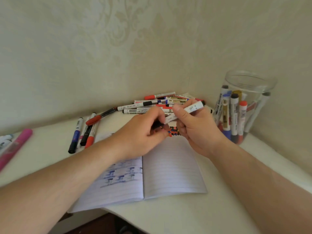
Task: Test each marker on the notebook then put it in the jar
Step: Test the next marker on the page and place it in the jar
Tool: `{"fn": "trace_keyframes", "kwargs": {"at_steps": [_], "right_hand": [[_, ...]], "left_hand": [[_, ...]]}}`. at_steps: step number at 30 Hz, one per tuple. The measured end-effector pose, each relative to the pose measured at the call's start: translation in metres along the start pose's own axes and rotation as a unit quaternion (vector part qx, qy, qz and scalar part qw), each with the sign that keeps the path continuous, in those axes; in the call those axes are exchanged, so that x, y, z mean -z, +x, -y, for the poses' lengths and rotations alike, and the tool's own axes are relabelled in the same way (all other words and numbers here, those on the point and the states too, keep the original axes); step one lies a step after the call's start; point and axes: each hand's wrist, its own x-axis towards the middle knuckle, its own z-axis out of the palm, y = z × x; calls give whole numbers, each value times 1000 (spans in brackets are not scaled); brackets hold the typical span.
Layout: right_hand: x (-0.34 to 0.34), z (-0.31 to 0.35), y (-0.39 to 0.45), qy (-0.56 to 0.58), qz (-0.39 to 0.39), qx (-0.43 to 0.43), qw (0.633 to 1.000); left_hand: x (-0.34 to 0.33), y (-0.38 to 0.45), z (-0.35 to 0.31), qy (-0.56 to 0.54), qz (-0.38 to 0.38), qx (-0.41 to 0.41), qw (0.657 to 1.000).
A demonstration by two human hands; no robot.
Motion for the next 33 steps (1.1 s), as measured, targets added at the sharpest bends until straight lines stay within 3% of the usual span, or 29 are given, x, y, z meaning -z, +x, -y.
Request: {"fn": "trace_keyframes", "kwargs": {"at_steps": [6,9,15,21,25,29,33], "right_hand": [[-6,-10,0,-43,41,-1,998],[-6,-14,2,-56,50,-18,997],[4,-12,5,-93,90,7,992],[26,10,11,-52,11,-4,999],[30,7,4,-173,30,-31,984],[22,-3,5,-361,-10,-22,932],[18,-7,6,-391,-54,-44,918]], "left_hand": [[-8,12,9,123,17,-39,992],[-12,11,19,177,-18,-28,984],[-14,10,24,127,-27,16,991],[-16,6,24,178,26,78,980],[-20,10,32,203,50,73,975],[-21,12,33,204,44,78,975],[-19,13,31,199,53,88,975]]}}
